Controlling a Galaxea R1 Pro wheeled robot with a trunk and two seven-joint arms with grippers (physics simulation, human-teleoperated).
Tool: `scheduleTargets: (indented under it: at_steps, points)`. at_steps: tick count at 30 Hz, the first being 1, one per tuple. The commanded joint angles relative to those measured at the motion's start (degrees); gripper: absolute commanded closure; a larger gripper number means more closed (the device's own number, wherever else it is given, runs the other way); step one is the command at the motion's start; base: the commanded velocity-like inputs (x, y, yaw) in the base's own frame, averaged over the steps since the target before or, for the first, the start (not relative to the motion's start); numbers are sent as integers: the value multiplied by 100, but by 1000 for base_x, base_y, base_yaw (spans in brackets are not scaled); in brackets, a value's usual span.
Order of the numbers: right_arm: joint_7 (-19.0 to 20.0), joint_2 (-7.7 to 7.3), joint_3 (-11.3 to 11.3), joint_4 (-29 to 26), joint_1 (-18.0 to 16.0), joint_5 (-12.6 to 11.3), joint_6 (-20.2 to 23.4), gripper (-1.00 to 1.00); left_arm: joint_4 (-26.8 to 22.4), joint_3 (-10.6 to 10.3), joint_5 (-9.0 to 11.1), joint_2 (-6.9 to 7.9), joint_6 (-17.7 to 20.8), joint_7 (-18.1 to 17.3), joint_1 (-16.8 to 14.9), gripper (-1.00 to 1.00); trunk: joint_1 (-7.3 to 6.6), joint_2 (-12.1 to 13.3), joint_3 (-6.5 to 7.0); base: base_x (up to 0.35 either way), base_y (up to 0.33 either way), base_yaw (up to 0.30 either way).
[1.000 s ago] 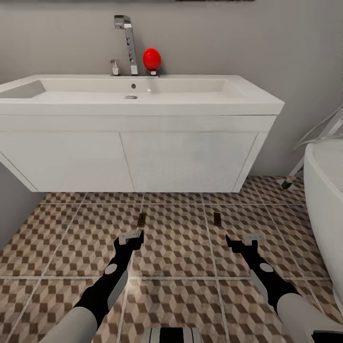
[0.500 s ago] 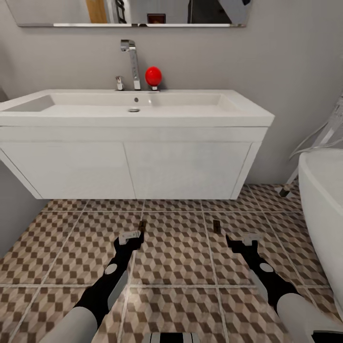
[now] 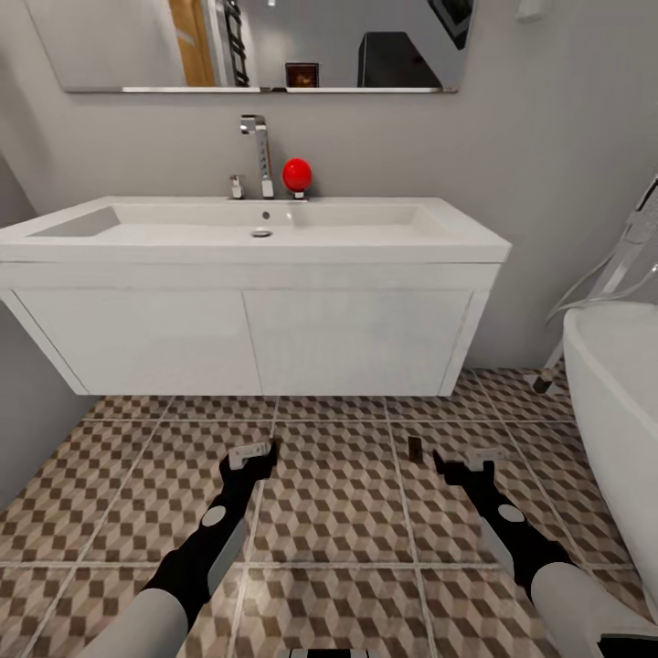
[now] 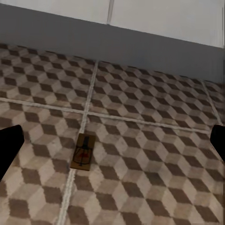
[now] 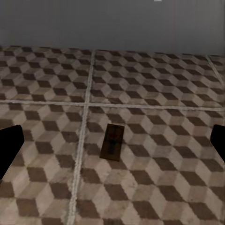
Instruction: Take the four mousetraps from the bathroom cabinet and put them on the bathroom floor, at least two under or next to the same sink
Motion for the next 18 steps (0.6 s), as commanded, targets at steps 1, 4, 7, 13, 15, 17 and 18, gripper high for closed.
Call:
scheduleTargets:
  at_steps: [1, 4, 7, 13, 15, 17, 18]
  points:
    - [33, 0, -1, 6, -3, -29, -18, -100, 3, -37, 45, 0, -25, 44, -4, -100, -3, 0, 18, 0, 0, 0]
    - [33, -1, -1, 6, -3, -29, -18, -100, 3, -38, 45, -13, -25, 44, -4, -100, -11, 4, 85, 0, 0, 0]
    - [33, -1, -1, 6, -3, -29, -18, -100, 3, -41, 45, -19, -23, 44, -4, -100, -19, 8, 151, 0, 0, 0]
    - [33, -2, -1, 6, -3, -29, -18, -100, 3, -40, 43, -21, -25, 44, -4, -100, -34, 16, 284, 0, 0, 0]
    - [33, -2, -1, 6, -3, -29, -18, -100, 3, -40, 40, -22, -24, 44, -4, -100, -39, 19, 329, 0, 0, 0]
    - [33, -1, -1, 6, -3, -29, -18, -100, 3, -40, 38, -22, -25, 44, -4, -100, -45, 21, 373, 0, 0, 0]
    - [33, -1, -1, 6, -3, -29, -18, -100, 3, -39, 38, -22, -26, 44, -4, -100, -47, 23, 395, 0, 0, 0]
